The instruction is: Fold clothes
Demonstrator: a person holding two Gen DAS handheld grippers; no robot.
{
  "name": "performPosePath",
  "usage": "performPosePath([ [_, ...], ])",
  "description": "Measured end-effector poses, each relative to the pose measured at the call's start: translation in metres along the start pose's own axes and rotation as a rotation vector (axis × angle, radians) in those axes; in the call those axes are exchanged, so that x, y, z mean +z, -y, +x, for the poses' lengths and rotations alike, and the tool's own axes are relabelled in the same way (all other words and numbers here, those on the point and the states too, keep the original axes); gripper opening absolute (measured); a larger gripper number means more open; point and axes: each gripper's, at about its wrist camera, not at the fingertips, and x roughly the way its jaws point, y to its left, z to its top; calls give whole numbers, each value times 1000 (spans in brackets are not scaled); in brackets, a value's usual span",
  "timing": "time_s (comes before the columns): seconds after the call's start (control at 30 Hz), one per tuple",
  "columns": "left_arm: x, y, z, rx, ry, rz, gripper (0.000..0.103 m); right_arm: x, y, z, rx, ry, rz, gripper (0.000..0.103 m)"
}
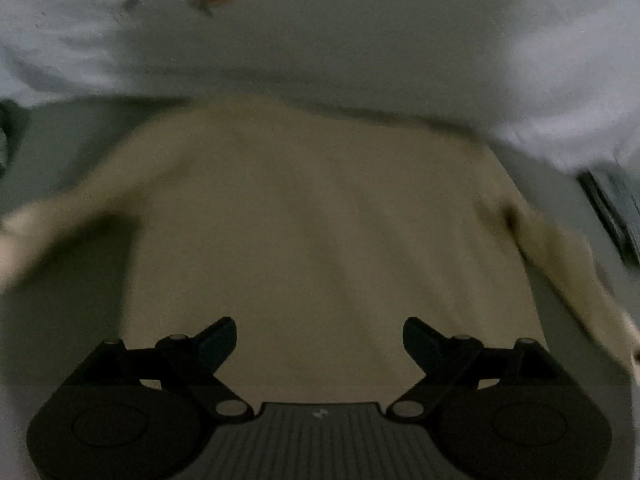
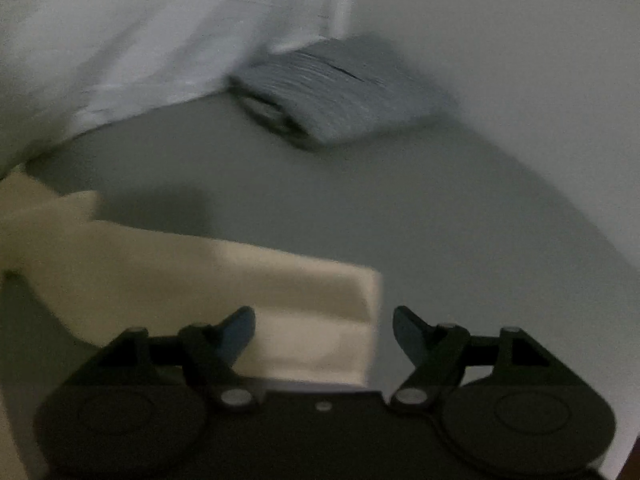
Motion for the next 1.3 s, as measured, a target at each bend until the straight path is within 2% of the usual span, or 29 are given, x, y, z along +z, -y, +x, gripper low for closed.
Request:
performPosePath([
  [0.07, -13, 12, 9, -12, -35, 48, 91, -2, 15, 4, -2, 0, 92, 77],
  [0.13, -30, 25, 22, -9, -79, 109, 91, -3, 18, 5, 62, 22, 96, 65],
  [0.17, -37, 32, 21, 15, -66, 141, 92, -2, 17, 5, 94, 36, 70, 51],
  [0.23, -49, 43, 21, 57, -51, 192, 96, -1, 12, 3, 141, 41, 21, 37],
  [0.3, -51, 42, 20, 68, -52, 161, 97, 2, 15, 4, 163, 33, 3, 7],
  [0.33, -52, 43, 18, 68, -63, 142, 97, 4, 18, 6, 167, 31, -6, 5],
  [0.43, -47, 37, 8, 66, -82, 70, 97, 2, 33, -11, 120, 58, -37, 5],
  [0.63, -48, 2, -28, 152, -19, -15, 97, -4, 67, -7, 13, 81, -72, 6],
  [0.67, -50, -5, -34, 172, -11, -27, 97, -5, 69, -6, 5, 75, -77, 9],
  [0.73, -55, -22, -43, 218, -1, -54, 97, -6, 68, -5, 17, 40, -71, 27],
  [0.77, -57, -30, -48, 240, 4, -67, 97, -7, 66, -12, 21, 46, -67, 42],
  [0.83, -65, -48, -55, 291, -1, -88, 97, -11, 62, -25, 41, 56, -61, 46],
  [0.93, -82, -75, -64, 355, -38, -126, 97, -27, 47, -56, 215, 27, -76, 46],
  [1.0, -98, -90, -70, 355, -67, -170, 97, -41, 34, -76, 368, -16, -86, 46],
  [1.07, -112, -98, -73, 341, -86, -225, 97, -62, 13, -94, 565, -99, -102, 46],
  [1.13, -125, -103, -75, 323, -86, -264, 97, -82, -11, -107, 708, -168, -176, 46],
  [1.17, -131, -104, -75, 312, -79, -277, 96, -91, -24, -113, 737, -174, -236, 46],
  [1.27, -145, -98, -77, 319, -26, -284, 93, -117, -60, -125, 726, -163, -436, 47],
  [1.3, -147, -95, -79, 318, -9, -278, 86, -123, -67, -129, 711, -125, -490, 37],
])
